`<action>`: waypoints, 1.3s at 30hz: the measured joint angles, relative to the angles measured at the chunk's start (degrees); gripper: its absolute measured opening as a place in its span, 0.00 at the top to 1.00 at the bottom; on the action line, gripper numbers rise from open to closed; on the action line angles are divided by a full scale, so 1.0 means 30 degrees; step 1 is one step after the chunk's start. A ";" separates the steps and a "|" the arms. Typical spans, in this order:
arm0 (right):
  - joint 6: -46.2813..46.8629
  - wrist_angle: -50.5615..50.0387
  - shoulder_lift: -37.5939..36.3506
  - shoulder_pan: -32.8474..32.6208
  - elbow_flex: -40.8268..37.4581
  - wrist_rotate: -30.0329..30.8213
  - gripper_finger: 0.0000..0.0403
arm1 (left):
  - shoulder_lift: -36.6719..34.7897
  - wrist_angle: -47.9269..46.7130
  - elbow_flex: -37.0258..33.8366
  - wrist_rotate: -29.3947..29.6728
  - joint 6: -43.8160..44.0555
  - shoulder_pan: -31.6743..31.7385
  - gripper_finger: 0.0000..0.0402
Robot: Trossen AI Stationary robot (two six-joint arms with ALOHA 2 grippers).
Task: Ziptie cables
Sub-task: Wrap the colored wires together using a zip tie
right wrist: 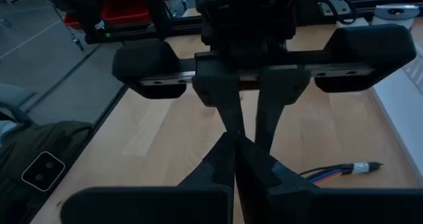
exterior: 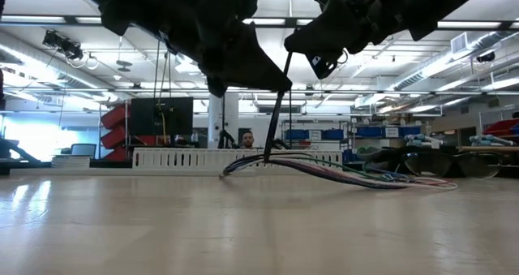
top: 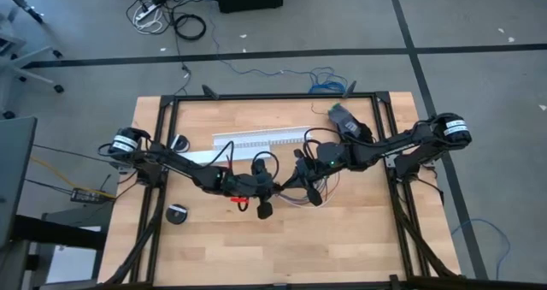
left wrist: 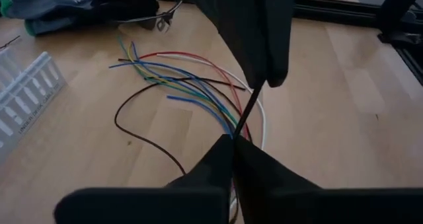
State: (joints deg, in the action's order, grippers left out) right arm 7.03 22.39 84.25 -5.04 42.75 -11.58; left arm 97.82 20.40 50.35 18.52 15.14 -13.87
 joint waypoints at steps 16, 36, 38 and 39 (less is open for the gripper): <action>-0.0128 -0.0476 -0.1063 0.0007 -0.0025 0.0080 1.00 | -0.0051 0.0213 0.0102 0.0022 -0.0417 0.0000 1.00; -0.0662 -0.1512 -0.1204 0.0066 0.0784 0.0439 1.00 | -0.0029 0.0287 0.0036 -0.0007 -0.0454 0.0000 1.00; -0.0726 -0.2017 -0.1204 0.0061 0.0997 0.0498 1.00 | -0.0019 0.0274 0.0029 -0.0022 -0.0461 0.0000 1.00; -0.0730 -0.2231 -0.1204 0.0064 0.1074 0.0660 1.00 | -0.0015 0.0255 0.0028 -0.0027 -0.0462 0.0000 1.00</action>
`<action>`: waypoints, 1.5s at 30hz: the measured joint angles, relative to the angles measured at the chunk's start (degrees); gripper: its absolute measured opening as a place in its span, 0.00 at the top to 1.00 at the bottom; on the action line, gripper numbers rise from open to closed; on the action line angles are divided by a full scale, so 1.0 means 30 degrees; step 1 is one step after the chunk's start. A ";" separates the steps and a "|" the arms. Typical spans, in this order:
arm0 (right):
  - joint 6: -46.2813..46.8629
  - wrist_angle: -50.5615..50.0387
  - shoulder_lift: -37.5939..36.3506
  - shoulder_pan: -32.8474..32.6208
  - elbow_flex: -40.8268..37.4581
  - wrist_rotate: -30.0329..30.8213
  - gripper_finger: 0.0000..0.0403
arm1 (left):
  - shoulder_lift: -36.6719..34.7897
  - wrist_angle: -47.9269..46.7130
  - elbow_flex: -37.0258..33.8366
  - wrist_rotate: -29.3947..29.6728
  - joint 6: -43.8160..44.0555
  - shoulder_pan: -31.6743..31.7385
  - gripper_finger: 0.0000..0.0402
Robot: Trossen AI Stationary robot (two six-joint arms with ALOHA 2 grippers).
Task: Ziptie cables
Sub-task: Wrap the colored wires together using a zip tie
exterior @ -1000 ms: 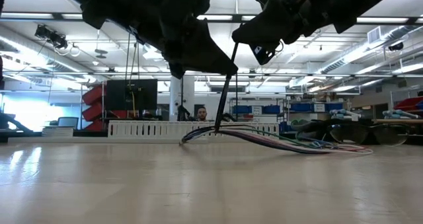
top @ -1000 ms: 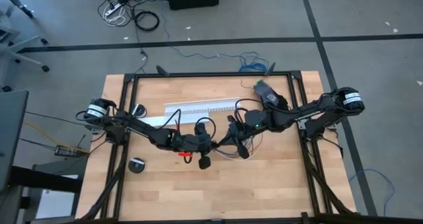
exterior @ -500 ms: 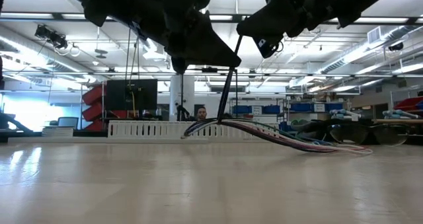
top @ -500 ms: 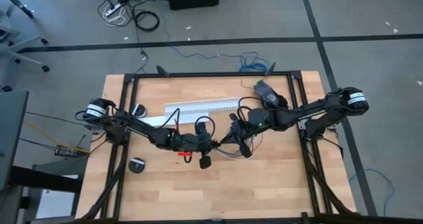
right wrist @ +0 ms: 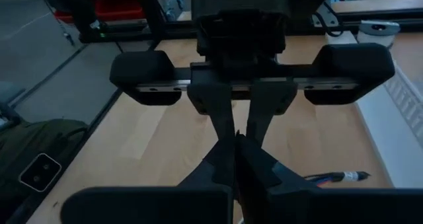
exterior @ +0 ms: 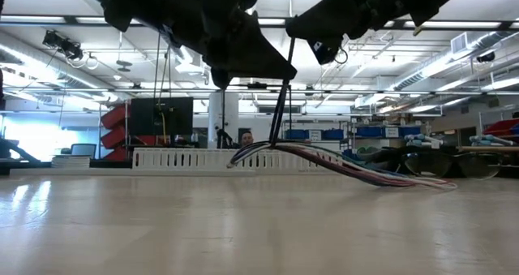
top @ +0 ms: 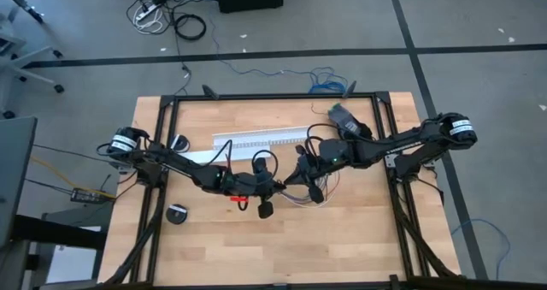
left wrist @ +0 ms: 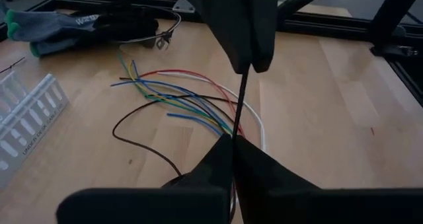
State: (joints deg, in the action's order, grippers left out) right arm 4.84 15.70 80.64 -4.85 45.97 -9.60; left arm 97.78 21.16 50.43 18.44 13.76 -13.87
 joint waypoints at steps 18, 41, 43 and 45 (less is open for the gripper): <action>0.0021 -0.0294 -0.0415 -0.0013 0.0320 0.0269 1.00 | 0.0106 -0.0738 -0.0123 -0.0151 -0.0013 -0.0003 0.93; -0.0013 -0.1168 -0.1595 -0.0020 0.0198 0.0187 1.00 | 0.0877 -0.0398 -0.0028 0.0210 -0.0019 -0.0007 0.91; -0.0020 -0.1110 -0.1723 -0.0020 0.0198 0.0160 1.00 | 0.0947 -0.0309 -0.0028 0.0209 -0.0021 0.0000 0.91; -0.0023 -0.1316 -0.1920 -0.0020 0.0198 0.0140 1.00 | 0.0947 -0.0254 -0.0028 0.0209 -0.0030 -0.0005 0.91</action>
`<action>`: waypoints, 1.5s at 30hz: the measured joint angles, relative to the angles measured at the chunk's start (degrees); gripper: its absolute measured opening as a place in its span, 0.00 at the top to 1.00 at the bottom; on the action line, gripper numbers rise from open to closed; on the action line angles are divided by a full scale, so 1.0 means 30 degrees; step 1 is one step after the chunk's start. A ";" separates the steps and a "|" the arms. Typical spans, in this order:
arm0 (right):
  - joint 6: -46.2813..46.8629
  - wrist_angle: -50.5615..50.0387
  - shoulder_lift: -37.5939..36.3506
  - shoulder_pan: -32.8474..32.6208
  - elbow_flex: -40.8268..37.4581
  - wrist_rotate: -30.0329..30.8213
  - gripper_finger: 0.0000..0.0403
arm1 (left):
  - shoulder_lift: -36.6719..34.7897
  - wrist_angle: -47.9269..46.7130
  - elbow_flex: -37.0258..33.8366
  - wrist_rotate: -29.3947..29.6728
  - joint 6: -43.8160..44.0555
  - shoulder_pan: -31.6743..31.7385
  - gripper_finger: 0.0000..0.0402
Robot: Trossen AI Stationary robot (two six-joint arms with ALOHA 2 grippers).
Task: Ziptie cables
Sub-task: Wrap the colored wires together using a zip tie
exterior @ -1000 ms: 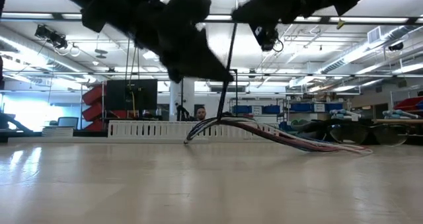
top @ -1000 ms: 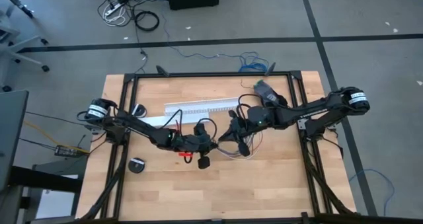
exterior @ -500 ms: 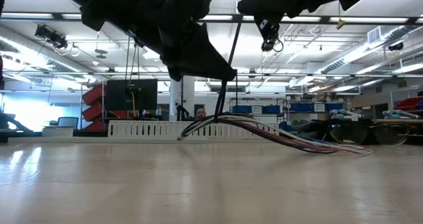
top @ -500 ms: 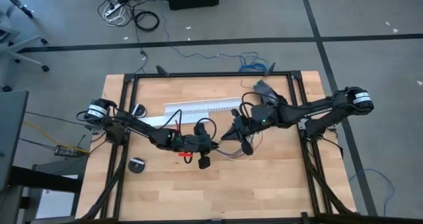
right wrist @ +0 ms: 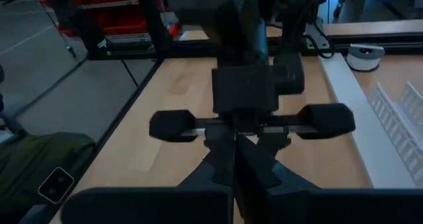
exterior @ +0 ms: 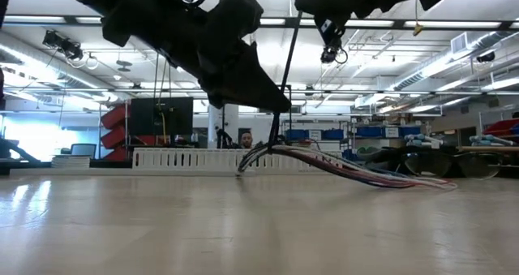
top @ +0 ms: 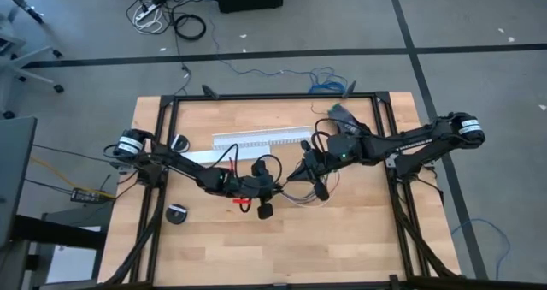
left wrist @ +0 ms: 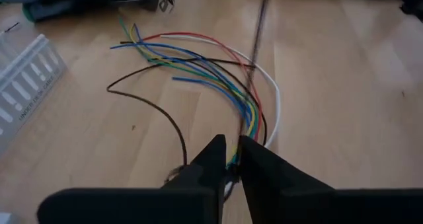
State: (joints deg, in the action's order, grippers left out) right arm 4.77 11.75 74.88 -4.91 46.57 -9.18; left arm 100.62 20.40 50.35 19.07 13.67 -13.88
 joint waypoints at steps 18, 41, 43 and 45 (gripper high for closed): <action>-0.0168 -0.0337 -0.1110 -0.0386 0.0000 -0.0332 1.00 | 0.0000 0.0089 0.0000 -0.0022 -0.0049 -0.0001 0.91; 0.1056 -0.2024 -0.0951 -0.0503 -0.0465 -0.0321 1.00 | -0.0488 -0.3553 -0.0007 0.0009 -0.4036 -0.0953 0.91; 0.1261 -0.1967 -0.0950 -0.0503 -0.0709 -0.0324 1.00 | -0.0813 -0.3946 0.0000 0.0350 -0.4597 -0.1020 0.91; 0.1426 -0.1972 -0.0943 -0.0503 -0.0889 -0.0325 1.00 | -0.1006 -0.4509 0.0000 0.0853 -0.5106 -0.1030 0.91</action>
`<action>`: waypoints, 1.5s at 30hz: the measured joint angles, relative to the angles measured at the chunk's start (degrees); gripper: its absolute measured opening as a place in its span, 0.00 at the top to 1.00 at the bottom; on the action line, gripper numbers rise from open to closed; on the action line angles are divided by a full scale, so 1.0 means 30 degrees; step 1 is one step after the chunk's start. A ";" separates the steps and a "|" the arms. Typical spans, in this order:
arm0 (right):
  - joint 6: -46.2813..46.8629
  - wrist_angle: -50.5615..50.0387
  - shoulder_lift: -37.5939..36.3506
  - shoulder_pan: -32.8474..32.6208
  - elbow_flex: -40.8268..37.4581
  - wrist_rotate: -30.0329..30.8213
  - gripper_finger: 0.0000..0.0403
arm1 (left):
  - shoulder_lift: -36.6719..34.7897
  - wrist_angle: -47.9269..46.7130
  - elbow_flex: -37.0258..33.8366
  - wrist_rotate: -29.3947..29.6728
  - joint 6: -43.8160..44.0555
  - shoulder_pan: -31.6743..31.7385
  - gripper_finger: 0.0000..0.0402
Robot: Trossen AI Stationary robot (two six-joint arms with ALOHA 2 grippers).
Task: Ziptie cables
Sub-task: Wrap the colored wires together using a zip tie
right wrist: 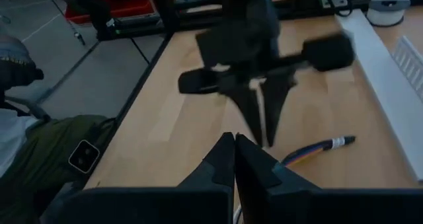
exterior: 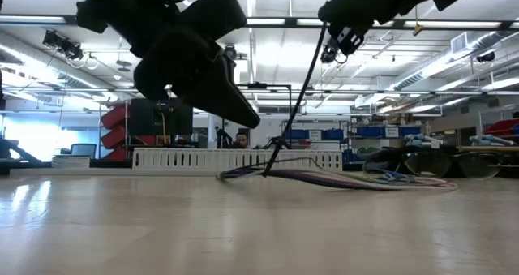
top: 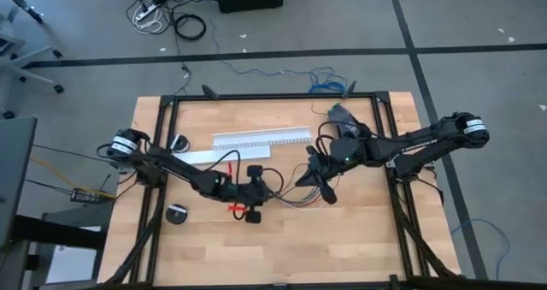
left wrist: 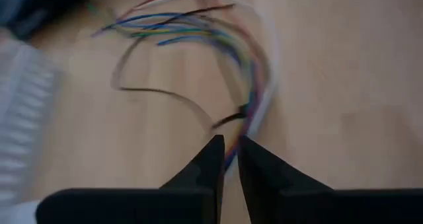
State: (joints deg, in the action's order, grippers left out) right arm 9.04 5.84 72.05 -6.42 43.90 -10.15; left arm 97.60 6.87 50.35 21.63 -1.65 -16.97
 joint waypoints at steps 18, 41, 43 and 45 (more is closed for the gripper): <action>0.0125 0.1166 0.0014 -0.0007 -0.0138 -0.1494 1.00 | 0.0445 -0.1670 0.0000 0.0535 -0.6429 0.0476 0.91; 0.0078 0.1242 0.0014 0.0000 -0.0138 -0.1858 1.00 | 0.0763 -0.6019 0.2156 -0.1189 -0.2998 0.1158 0.62; 0.0078 0.1299 0.0014 0.0000 -0.0138 -0.1862 1.00 | 0.0733 -0.6530 0.2372 -0.1722 -0.3307 0.1261 0.63; 0.0084 0.1300 0.0014 0.0000 -0.0138 -0.1864 1.00 | 0.0941 -0.6581 0.2455 -0.2253 -0.3405 0.1516 0.63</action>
State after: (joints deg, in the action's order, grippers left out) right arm 9.30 9.74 72.10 -6.42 43.48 -15.74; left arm 100.43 -12.87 57.71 14.87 -11.87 -12.42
